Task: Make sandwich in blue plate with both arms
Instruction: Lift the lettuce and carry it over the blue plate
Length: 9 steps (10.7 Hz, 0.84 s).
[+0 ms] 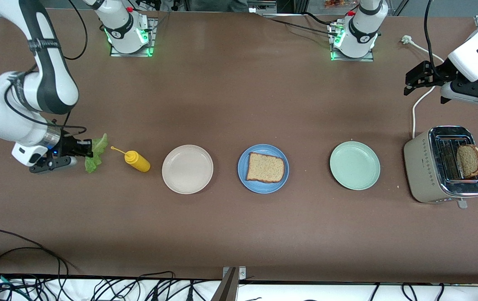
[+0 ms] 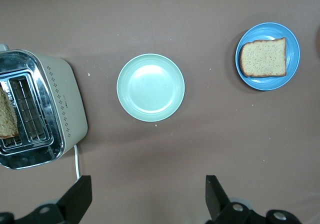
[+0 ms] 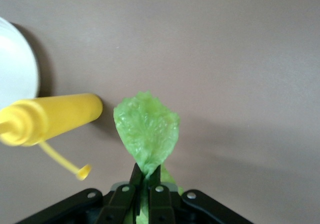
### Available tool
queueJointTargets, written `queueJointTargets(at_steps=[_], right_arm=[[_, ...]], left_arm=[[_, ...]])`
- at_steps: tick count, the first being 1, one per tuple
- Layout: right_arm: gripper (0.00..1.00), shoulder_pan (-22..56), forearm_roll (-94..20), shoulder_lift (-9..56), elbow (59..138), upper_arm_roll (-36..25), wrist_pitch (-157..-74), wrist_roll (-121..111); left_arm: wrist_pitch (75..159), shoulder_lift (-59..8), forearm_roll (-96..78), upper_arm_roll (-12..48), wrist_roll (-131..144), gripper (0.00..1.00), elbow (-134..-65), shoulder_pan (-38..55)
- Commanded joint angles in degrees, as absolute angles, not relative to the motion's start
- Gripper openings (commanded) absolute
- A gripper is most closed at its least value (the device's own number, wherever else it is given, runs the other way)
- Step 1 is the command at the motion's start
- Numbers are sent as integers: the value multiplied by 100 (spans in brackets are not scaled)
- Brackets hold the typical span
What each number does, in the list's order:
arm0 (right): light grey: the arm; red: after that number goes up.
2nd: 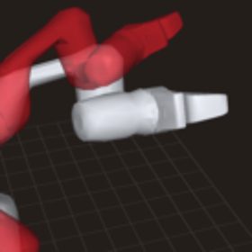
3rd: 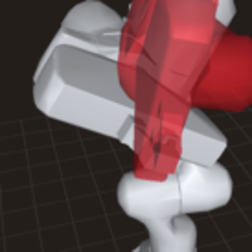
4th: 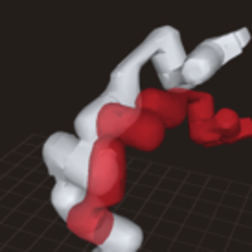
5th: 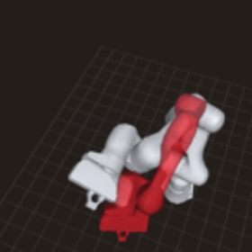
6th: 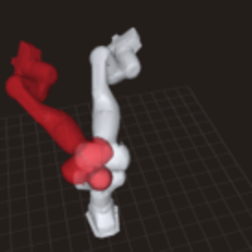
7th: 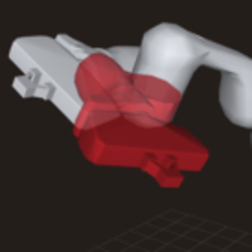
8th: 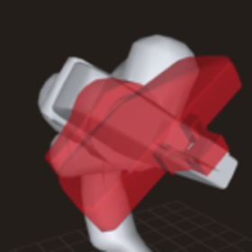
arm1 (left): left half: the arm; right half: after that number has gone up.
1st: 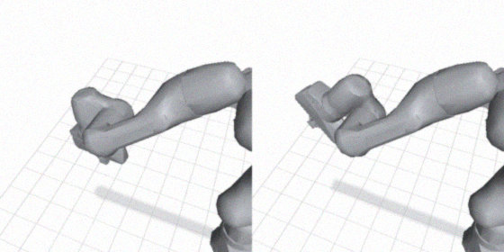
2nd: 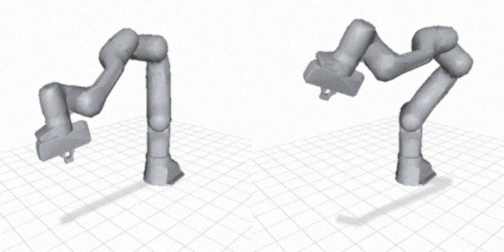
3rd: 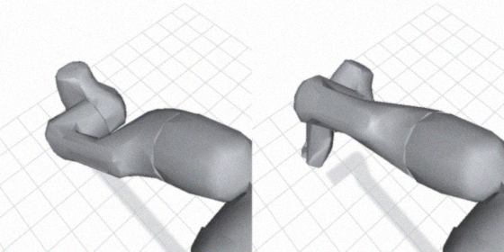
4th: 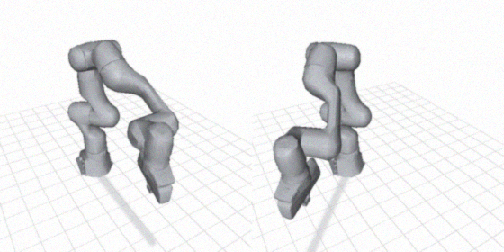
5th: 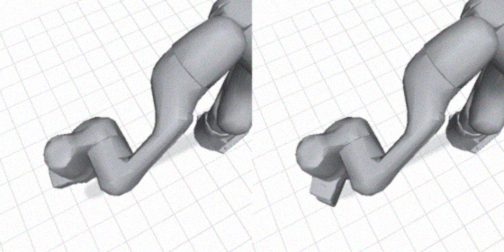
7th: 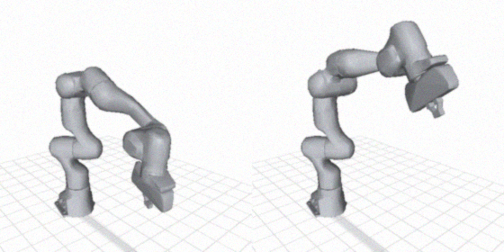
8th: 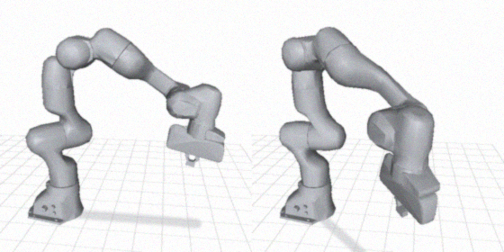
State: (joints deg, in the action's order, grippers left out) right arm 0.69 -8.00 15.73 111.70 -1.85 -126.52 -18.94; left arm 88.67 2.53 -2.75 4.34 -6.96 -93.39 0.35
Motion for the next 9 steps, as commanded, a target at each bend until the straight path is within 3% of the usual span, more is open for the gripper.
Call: queueJointTargets(at_steps=[1, 5, 9], right_arm=[[0, 35, -853, 916, 11172, -149, -11868, -1987], [0, 35, -818, 615, 10575, 42, -10821, -1664], [0, 236, -782, 642, 10328, 421, -10652, -381]], left_arm=[[8798, 290, -237, 404, -633, 100, -9308, 44], [8798, 290, -237, 387, -659, 100, -9308, 35], [8798, 290, -237, 387, -668, 100, -9308, 35]])
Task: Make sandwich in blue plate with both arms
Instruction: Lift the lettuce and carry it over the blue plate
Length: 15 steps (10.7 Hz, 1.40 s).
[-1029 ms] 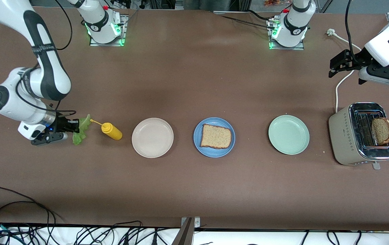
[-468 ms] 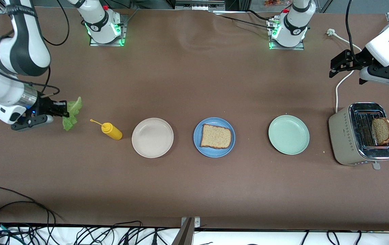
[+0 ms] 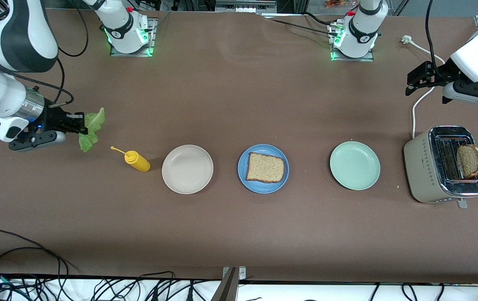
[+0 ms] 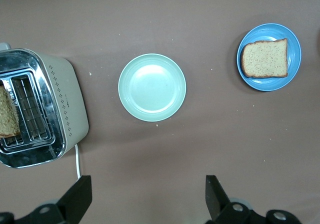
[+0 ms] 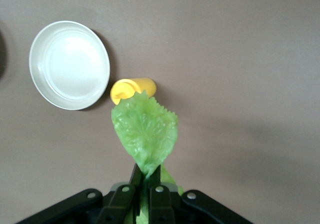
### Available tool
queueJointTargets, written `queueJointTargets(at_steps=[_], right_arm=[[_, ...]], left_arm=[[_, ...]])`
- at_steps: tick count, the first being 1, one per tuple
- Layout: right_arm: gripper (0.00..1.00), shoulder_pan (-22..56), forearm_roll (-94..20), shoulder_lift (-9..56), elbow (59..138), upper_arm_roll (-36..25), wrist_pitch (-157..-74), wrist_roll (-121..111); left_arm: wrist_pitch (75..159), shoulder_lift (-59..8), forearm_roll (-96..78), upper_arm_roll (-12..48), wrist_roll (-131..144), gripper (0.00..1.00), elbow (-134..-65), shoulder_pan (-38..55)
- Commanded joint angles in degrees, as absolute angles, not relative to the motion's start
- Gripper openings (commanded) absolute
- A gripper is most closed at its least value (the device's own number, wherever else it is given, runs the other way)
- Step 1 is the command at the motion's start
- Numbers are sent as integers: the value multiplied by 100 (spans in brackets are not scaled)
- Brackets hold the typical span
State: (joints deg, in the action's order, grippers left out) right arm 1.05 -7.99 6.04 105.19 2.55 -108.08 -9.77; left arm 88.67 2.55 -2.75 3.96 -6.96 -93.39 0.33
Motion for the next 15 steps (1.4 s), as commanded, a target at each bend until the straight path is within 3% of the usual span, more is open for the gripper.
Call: queueJointTargets(at_steps=[1, 9, 15], right_arm=[[0, 481, -756, 668, 10231, 457, -10652, -108], [0, 2406, -738, 2055, 8694, 396, -10696, 2880], [0, 3953, -756, 3346, 7237, -342, -10758, 4724]], left_arm=[[8798, 290, -237, 387, -659, 100, -9308, 44], [8798, 281, -237, 387, -659, 100, -9308, 44], [8798, 290, -237, 387, -659, 100, -9308, 44]])
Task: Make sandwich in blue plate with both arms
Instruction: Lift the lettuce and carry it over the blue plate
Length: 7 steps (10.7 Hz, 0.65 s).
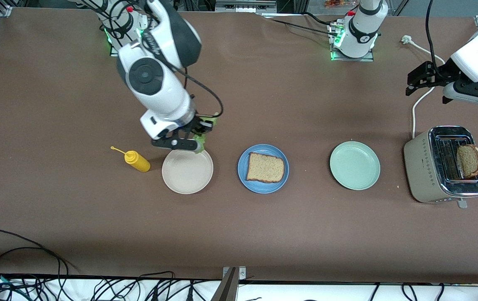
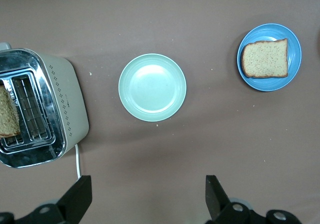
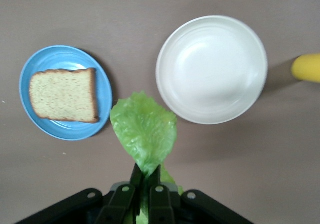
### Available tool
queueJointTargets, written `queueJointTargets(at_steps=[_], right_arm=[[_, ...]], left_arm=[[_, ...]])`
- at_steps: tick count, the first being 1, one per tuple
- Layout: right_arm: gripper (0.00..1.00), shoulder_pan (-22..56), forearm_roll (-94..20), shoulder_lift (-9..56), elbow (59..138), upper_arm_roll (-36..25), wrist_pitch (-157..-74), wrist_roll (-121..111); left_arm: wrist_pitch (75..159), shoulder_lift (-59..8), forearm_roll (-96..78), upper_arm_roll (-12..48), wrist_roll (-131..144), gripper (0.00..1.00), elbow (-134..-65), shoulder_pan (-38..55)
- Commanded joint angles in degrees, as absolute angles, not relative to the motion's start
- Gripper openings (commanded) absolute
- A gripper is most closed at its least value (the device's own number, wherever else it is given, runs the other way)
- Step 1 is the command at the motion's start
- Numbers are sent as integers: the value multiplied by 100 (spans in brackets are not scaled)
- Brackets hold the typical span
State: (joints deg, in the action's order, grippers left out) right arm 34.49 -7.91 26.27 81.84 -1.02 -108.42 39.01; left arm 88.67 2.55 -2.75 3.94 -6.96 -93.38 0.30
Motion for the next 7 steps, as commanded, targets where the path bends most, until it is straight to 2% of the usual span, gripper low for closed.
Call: queueJointTargets(at_steps=[1, 4, 7], right_arm=[[0, 4112, -756, 3584, 6964, -351, -10793, 5094], [0, 4446, -756, 4225, 6374, -352, -11283, 6078], [0, 4702, -756, 4972, 5846, -360, -12117, 7213]], left_arm=[[8798, 281, -237, 387, -659, 100, -9308, 44], [8798, 281, -237, 387, -659, 100, -9308, 44], [8798, 281, -237, 387, -659, 100, -9299, 44]])
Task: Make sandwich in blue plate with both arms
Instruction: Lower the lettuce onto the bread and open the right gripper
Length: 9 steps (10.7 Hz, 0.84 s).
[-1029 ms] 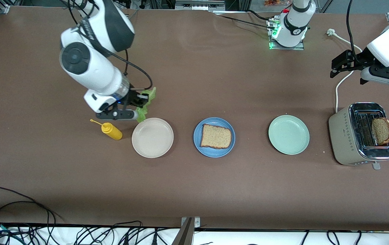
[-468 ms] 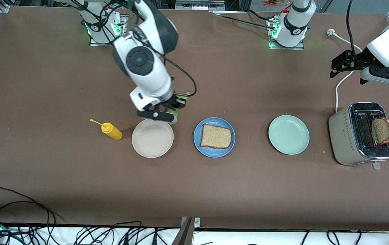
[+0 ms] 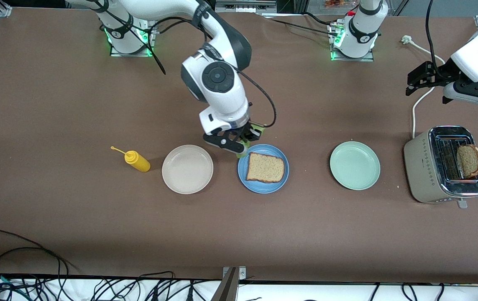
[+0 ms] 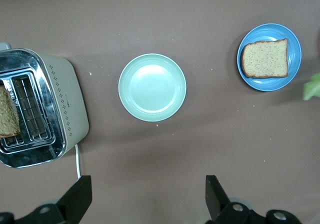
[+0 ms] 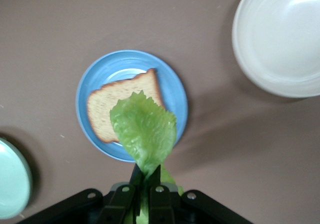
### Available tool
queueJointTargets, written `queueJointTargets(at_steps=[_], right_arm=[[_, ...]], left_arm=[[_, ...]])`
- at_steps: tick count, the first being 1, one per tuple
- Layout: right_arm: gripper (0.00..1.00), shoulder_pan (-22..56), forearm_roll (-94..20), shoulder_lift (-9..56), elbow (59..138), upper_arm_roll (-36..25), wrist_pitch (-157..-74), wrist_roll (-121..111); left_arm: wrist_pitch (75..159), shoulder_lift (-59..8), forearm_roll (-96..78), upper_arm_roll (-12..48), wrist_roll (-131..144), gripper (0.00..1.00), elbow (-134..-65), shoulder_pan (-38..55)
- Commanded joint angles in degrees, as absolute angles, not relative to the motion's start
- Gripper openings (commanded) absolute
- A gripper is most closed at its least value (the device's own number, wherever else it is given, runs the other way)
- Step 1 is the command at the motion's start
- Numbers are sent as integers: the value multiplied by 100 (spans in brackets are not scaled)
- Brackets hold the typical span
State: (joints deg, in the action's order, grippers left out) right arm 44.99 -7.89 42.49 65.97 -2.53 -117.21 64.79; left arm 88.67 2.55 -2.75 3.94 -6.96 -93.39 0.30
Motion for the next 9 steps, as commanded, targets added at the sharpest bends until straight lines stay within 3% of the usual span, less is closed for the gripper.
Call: queueJointTargets(at_steps=[1, 5, 9], right_arm=[[0, 4720, -756, 5096, 5827, -360, -12425, 7251], [0, 4763, -739, 5492, 5810, -360, -13436, 7645], [0, 4842, -204, 5826, 5845, -343, -13684, 7602]], left_arm=[[8798, 281, -237, 387, -659, 100, -9299, 44], [8798, 281, -237, 360, -677, 100, -9316, 26], [8798, 281, -237, 360, -677, 100, -9316, 26]])
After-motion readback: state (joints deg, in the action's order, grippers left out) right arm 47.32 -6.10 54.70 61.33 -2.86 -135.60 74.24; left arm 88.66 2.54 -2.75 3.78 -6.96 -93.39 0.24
